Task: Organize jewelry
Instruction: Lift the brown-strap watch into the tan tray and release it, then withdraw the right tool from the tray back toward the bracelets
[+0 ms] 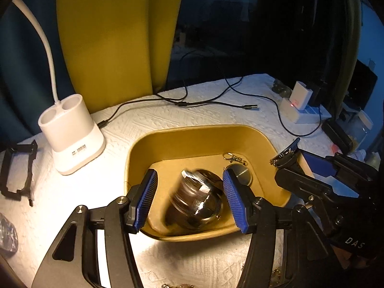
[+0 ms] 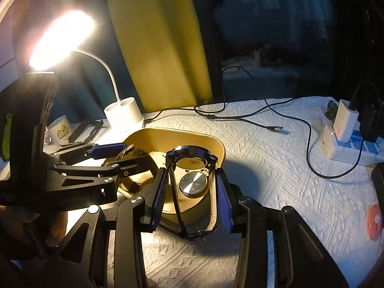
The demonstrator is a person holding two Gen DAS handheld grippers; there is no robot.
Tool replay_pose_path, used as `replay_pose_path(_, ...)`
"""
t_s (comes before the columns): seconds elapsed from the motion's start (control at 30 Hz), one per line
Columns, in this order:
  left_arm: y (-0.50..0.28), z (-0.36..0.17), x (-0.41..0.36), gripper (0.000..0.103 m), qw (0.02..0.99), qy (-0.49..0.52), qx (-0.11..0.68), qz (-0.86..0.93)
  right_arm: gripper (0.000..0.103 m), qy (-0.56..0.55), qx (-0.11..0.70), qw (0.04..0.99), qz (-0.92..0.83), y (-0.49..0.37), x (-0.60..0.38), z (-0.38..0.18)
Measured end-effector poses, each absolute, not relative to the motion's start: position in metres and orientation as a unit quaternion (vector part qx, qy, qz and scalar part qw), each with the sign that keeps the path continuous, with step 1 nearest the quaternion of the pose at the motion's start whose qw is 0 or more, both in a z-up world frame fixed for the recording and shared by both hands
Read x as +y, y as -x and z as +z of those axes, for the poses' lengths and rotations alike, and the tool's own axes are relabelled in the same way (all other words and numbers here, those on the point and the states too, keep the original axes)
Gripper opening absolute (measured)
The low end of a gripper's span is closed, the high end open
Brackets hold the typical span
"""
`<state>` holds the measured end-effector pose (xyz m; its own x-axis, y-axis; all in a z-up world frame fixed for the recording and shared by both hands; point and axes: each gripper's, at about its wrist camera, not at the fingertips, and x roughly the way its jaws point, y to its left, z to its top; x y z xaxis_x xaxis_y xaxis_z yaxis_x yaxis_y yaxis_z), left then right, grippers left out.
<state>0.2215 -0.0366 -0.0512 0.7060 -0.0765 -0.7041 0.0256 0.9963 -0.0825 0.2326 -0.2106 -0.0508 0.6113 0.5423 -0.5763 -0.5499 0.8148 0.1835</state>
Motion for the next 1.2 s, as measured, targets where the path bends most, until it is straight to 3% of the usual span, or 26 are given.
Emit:
replay_pose_path(0.1,-0.218,-0.047,-0.034,0.06,0.925,0.034,0.378,-0.019,0.053,-0.003,0.312,0.899,0.307,-0.232,-0.213,-0.048)
replay_pose_path(0.17,-0.214,-0.043,-0.031,0.06,0.927,0.037,0.373,-0.014,0.078,-0.011,0.307,0.903,0.302,-0.231,-0.217,-0.045)
replay_pose_path(0.2,-0.212,-0.042,-0.029,0.061,0.928,0.037,0.371,-0.01,0.082,-0.015,0.304,0.905,0.297,-0.231,-0.22,-0.044)
replay_pose_path(1.2,-0.11,-0.005,-0.037,0.066,0.945,0.039,0.326,-0.014,0.083,-0.035,0.26,0.927,0.269,-0.14,-0.255,-0.01)
